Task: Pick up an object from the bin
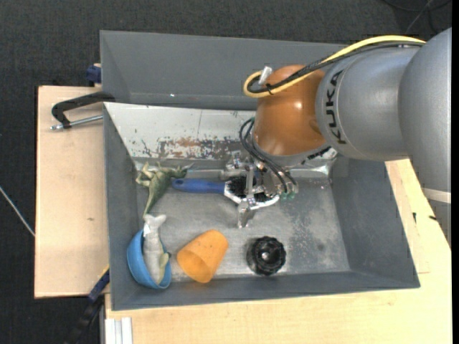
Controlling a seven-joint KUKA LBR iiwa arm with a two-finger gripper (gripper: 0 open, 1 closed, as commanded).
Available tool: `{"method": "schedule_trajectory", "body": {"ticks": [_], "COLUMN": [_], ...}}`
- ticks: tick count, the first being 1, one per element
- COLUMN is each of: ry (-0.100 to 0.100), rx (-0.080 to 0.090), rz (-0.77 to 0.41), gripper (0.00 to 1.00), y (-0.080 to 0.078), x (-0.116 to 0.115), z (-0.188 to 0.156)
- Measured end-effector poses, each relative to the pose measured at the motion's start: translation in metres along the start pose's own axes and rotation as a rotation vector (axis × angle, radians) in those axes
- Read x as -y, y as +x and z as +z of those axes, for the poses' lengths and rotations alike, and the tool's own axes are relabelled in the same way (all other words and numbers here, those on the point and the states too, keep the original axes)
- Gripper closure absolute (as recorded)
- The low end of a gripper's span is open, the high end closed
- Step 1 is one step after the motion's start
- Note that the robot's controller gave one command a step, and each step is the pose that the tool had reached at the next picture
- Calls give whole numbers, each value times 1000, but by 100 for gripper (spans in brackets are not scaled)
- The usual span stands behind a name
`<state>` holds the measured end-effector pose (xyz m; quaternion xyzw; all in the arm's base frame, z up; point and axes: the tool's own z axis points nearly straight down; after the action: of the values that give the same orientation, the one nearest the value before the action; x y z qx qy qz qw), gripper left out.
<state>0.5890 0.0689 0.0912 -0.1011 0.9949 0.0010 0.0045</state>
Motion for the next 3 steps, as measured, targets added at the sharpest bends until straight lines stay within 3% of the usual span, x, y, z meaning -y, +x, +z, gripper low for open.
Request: {"method": "schedule_trajectory", "body": {"ticks": [1, 2, 3], "ry": [2, 0, 1], "rx": [0, -6, -2], "rz": [42, 120, 49], "gripper": [0, 0, 0], "y": [-10, -5, -10], "x": [25, 30, 23], "z": [-16, -12, 18]}}
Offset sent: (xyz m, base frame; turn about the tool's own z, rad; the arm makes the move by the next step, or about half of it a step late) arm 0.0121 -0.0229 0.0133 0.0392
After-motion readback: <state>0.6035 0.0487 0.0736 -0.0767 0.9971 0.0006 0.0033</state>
